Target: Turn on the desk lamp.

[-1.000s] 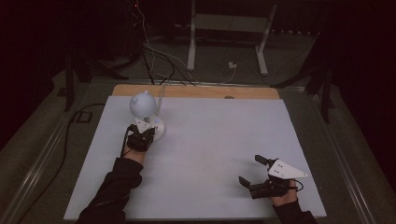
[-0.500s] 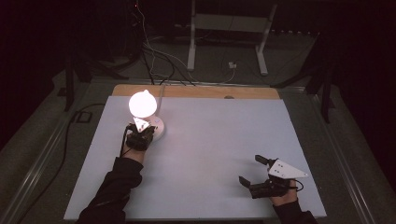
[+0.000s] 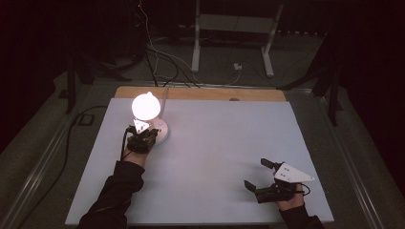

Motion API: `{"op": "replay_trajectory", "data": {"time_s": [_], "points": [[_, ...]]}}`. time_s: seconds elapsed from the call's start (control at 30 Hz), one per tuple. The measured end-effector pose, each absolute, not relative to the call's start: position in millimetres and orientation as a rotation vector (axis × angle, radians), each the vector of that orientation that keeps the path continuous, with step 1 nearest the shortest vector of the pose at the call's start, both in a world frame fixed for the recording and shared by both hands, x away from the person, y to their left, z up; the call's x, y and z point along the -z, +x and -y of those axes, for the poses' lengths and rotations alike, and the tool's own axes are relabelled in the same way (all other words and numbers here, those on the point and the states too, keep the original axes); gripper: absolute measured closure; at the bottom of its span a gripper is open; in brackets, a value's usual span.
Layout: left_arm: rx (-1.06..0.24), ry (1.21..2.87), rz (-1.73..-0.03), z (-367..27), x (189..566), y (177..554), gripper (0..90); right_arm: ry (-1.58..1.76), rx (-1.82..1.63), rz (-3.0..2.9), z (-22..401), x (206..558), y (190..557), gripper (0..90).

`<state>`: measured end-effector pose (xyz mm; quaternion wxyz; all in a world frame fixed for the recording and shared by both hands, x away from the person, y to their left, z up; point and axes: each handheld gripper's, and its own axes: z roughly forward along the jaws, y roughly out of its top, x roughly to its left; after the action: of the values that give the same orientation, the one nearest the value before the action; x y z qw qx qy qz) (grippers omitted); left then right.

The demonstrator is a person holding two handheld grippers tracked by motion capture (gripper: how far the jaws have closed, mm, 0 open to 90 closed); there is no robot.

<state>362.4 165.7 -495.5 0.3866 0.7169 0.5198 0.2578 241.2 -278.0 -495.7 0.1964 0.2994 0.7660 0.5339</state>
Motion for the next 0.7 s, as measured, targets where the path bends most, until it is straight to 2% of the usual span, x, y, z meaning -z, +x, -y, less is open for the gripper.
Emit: {"op": "replay_trajectory", "data": {"time_s": [0.13, 0.17, 0.2, 0.23, 0.3, 0.37, 0.43, 0.5, 0.53, 0.57, 0.7], "points": [[-0.636, 1.829, -1.318, -166, 491, 360, 78.8, 0.842, -1.496, -2.145, 278, 496, 241, 0.0], [-0.632, 1.827, -1.32, -166, 490, 360, 73.5, 0.842, -1.495, -2.146, 278, 496, 241, 0.0], [-0.653, 1.821, -1.328, -165, 490, 359, 73.5, 0.842, -1.495, -2.146, 278, 496, 241, 0.0], [-0.666, 1.813, -1.332, -165, 489, 358, 64.8, 0.84, -1.493, -2.148, 278, 496, 241, 0.0], [-0.646, 1.803, -1.338, -166, 487, 357, 63.7, 0.841, -1.493, -2.149, 278, 496, 241, 0.0], [-0.643, 1.799, -1.348, -166, 486, 357, 52.2, 0.842, -1.492, -2.149, 278, 496, 241, 0.0], [-0.622, 1.816, -1.335, -166, 485, 357, 49.7, 0.842, -1.492, -2.149, 278, 496, 241, 0.0], [-0.608, 1.829, -1.331, -165, 484, 356, 41.9, 0.843, -1.491, -2.15, 278, 496, 241, 0.0], [-0.607, 1.835, -1.337, -164, 484, 356, 25.5, 0.843, -1.488, -2.15, 278, 496, 241, 0.0], [-0.598, 1.844, -1.333, -164, 484, 356, 20.7, 0.842, -1.488, -2.149, 278, 496, 241, 0.0], [-0.576, 1.852, -1.314, -164, 482, 354, 13.5, 0.846, -1.487, -2.151, 278, 496, 242, 0.0]]}}
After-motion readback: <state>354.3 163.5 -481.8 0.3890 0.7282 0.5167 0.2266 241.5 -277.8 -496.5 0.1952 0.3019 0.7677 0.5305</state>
